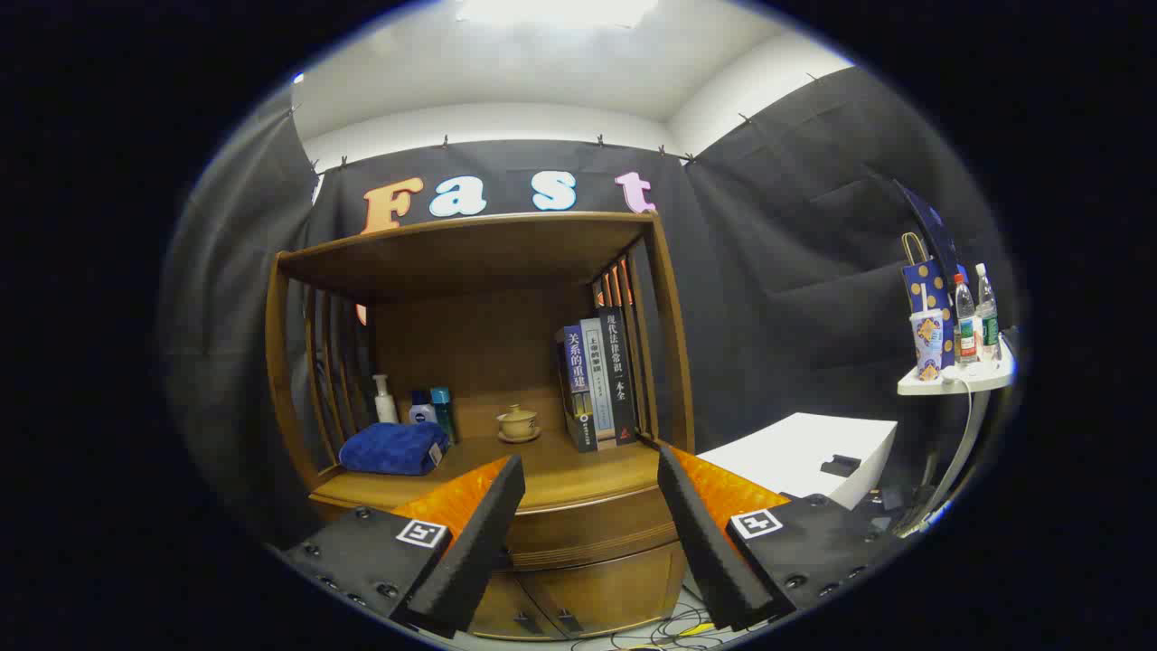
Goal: Pull open the drawer, take out the items inside it, and place them on the countertop above the cabinet.
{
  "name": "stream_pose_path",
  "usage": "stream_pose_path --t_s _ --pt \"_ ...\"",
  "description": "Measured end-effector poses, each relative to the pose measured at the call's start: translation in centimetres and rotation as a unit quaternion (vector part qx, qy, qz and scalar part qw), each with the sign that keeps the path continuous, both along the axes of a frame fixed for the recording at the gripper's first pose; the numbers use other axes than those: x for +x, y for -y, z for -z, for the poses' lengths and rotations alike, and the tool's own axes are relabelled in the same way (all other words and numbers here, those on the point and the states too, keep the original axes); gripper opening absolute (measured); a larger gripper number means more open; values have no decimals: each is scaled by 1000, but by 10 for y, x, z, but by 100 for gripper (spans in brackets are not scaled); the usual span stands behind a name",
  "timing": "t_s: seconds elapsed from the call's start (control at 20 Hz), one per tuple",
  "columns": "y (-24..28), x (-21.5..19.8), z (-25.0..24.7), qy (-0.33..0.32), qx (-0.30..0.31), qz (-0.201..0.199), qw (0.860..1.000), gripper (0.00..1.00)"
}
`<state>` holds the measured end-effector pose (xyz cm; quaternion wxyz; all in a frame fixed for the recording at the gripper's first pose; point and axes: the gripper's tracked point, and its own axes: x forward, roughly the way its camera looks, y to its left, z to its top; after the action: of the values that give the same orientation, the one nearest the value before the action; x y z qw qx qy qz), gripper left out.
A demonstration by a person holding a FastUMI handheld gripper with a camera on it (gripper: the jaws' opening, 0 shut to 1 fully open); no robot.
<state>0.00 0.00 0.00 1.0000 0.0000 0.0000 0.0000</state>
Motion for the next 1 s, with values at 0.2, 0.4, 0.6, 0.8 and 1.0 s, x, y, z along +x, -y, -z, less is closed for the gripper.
stream_pose_path --t_s 0.2,0.4,0.6,0.8,1.0 --pt "1 -2 0 2 6 -1 1000 98" --pt "4 -1 1 2 19 0 1000 98" --pt "5 -2 7 -4 23 2 1000 98" --pt "15 -5 7 -4 32 19 999 98" --pt "8 -8 15 -4 32 14 999 98"
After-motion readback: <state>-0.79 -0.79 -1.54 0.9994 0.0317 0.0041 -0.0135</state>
